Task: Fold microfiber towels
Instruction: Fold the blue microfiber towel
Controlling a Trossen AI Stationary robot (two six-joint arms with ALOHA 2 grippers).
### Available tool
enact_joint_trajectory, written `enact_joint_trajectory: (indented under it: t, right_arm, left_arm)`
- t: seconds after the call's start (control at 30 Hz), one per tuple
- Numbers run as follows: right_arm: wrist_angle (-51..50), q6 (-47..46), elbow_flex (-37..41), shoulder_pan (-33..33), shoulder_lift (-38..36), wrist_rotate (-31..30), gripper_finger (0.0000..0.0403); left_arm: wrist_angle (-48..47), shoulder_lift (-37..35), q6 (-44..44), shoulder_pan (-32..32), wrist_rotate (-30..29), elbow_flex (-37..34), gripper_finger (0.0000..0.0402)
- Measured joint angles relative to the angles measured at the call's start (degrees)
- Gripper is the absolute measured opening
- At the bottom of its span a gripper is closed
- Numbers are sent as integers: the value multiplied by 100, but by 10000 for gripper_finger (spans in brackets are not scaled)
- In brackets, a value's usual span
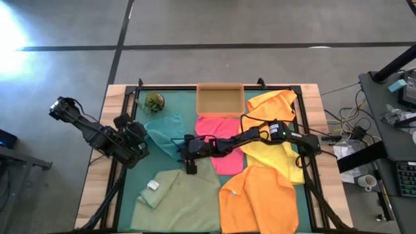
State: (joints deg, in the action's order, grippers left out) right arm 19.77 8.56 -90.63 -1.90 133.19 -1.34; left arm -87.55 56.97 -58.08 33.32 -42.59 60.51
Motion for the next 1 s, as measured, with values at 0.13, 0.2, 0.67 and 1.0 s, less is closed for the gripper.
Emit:
enact_joint_trajectory:
  t: [0.13, 0.2, 0.67, 1.0]
  right_arm:
    - [-130, -2, -7, 36, 0, -10, 143]
    - [-180, 2, -7, 48, 0, 32, 112]
    - [-598, 254, 7, 73, -175, 243, 9]
    - [-1519, 498, 24, 37, -719, 225, 9]
  left_arm:
    - [0, 0, 2, 0, 6, 0, 0]
    - [1, 0, 0, 0, 7, 0, 0]
    - [4, 7, 0, 0, 31, 0, 0]
    - [35, 66, -7, 0, 35, 0, 0]
